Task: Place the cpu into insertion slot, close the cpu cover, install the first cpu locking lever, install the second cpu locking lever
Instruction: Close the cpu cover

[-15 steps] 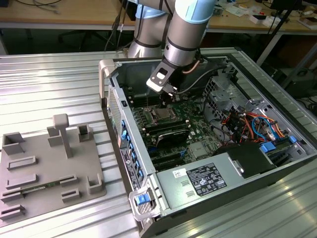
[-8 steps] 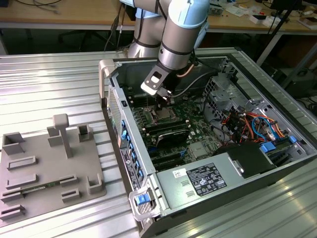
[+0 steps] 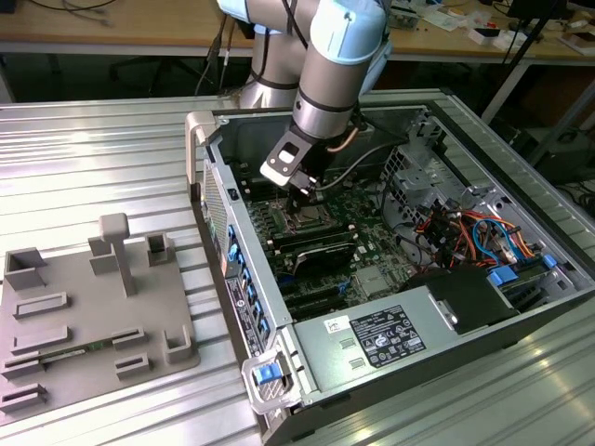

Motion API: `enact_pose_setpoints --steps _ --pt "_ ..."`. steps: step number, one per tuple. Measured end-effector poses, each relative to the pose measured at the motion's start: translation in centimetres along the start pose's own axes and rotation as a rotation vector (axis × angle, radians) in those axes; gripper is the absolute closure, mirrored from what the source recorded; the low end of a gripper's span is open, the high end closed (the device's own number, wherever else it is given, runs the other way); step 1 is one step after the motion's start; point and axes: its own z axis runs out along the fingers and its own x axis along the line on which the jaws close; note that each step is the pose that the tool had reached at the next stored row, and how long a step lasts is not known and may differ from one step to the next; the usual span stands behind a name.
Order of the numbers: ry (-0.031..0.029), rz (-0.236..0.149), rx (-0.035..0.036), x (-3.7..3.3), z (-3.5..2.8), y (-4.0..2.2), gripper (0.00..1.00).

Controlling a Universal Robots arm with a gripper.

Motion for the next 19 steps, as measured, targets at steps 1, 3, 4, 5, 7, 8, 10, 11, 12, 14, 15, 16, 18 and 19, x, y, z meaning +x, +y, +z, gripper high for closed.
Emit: enact_pose_setpoints --steps 1,3,4,5,7,8,10,11,12,14,15,16,18,19 --pt "0.0 0.0 -0.0001 0.0 0.02 -0.02 0.89" --pt "0.0005 0.0 -0.0005 0.01 0.04 -0.04 0.89" --pt "0.001 0.0 -0.0008 0.02 0.03 -0.04 0.89" --pt "0.0012 0.0 -0.001 0.02 -0.01 -0.04 0.89" --pt "0.001 0.0 -0.0009 0.02 -0.23 -0.05 0.89" --pt "0.001 0.0 -0.0009 0.02 -0.31 -0.05 0.89" --pt "0.0008 0.0 -0.0008 0.03 -0.66 -0.05 0.89" --pt "0.0008 0.0 -0.0008 0.03 -0.82 -0.05 0.89" --pt "0.001 0.0 -0.0011 0.03 -0.82 -0.05 0.89" --pt "0.0008 0.0 -0.001 0.01 -0.82 0.3 0.89" --pt "0.0008 0.0 -0.001 0.0 -0.79 0.5 0.89" --pt "0.0009 0.0 -0.001 0.0 -0.76 0.67 0.89" --pt "0.0009 0.0 -0.0011 -0.01 -0.69 1.05 0.89" --pt "0.0007 0.0 -0.0009 -0.02 -0.67 1.12 0.89"
